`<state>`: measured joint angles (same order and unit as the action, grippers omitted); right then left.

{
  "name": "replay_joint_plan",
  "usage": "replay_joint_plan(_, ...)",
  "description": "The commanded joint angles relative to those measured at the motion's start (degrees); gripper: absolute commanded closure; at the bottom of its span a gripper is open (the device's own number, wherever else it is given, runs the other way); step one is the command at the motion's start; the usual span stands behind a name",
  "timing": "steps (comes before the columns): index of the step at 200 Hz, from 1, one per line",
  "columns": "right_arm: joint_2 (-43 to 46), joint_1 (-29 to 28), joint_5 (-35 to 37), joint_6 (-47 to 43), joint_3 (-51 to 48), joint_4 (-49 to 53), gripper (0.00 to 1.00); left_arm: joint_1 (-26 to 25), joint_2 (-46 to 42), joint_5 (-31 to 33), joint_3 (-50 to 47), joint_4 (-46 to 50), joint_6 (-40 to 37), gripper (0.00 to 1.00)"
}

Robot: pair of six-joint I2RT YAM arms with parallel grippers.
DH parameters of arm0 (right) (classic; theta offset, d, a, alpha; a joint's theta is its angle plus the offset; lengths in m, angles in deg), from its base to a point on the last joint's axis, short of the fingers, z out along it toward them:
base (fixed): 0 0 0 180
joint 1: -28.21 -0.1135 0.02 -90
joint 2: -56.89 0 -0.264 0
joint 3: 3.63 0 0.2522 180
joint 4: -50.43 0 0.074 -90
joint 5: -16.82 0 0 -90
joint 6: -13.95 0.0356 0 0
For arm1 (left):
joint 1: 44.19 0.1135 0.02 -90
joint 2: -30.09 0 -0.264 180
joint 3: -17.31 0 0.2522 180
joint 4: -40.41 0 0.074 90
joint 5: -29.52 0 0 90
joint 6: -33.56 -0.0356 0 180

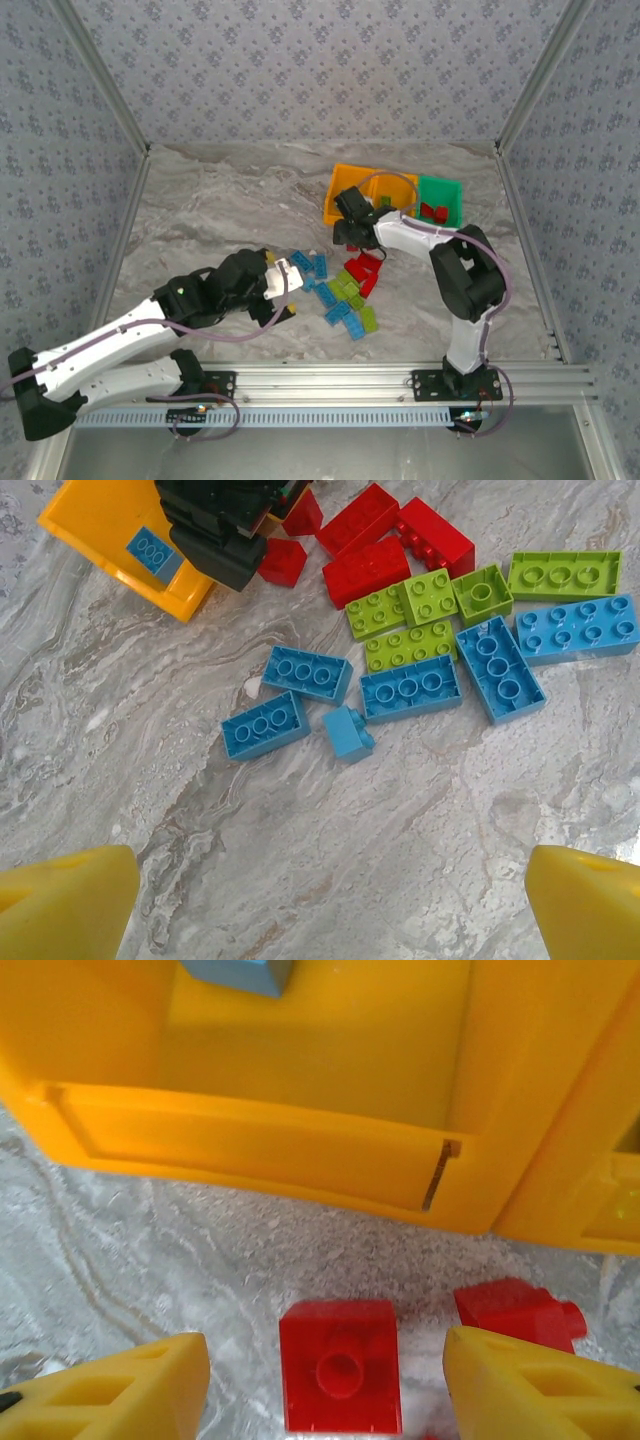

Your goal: Sort the legos into containers by color

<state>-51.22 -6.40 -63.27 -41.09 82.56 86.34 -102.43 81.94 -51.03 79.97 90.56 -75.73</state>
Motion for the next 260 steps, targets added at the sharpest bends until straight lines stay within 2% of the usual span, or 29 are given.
replay_joint_plan(1,-3.7,0.1,1.5,-0.9,3.8,5.0,0.37,-0.3,0.6,0.1,-0.3,1.9,-1.7,0.01)
replay_joint_plan(30,-6.0,-0.4,2.5,-0.5,5.2,6.8,0.47,-0.3,2.1,0.1,0.3,4.2,-2.1,0.01)
replay_joint_plan(43,-5.7,-0.7,2.7,-0.7,4.7,6.6,0.55,-0.5,1.6,-0.5,0.0,3.9,-2.6,0.01)
replay_joint_plan(88,-4.1,-0.7,4.5,-2.5,4.2,8.0,0.57,-0.5,-3.3,-4.2,-2.5,0.3,-4.6,0.01)
replay_joint_plan(131,-2.4,-0.7,3.6,-5.1,3.0,7.0,0.70,-0.6,-4.6,-3.2,-3.0,-0.1,-5.0,0.01)
replay_joint_plan(161,7.2,-1.4,4.7,-6.4,-0.2,4.7,0.70,-0.6,-5.9,-3.2,-3.4,-1.4,-4.0,0.01)
replay_joint_plan(198,23.5,0.0,13.4,-5.6,-7.9,3.2,0.70,-0.6,-10.9,-1.0,-5.2,-5.7,-2.6,0.01)
replay_joint_plan(222,31.3,5.6,17.3,-6.5,-11.7,2.3,0.71,-0.6,-13.2,0.0,-6.0,-7.4,-2.6,0.01)
replay_joint_plan(241,33.0,14.3,14.3,-7.9,-13.8,0.0,0.71,-0.6,-13.8,0.7,-6.3,-8.1,-2.6,0.01)
replay_joint_plan(260,29.5,22.9,10.1,-9.9,-15.0,-3.3,0.72,-0.6,-13.5,1.4,-6.5,-8.4,-2.6,0.01)
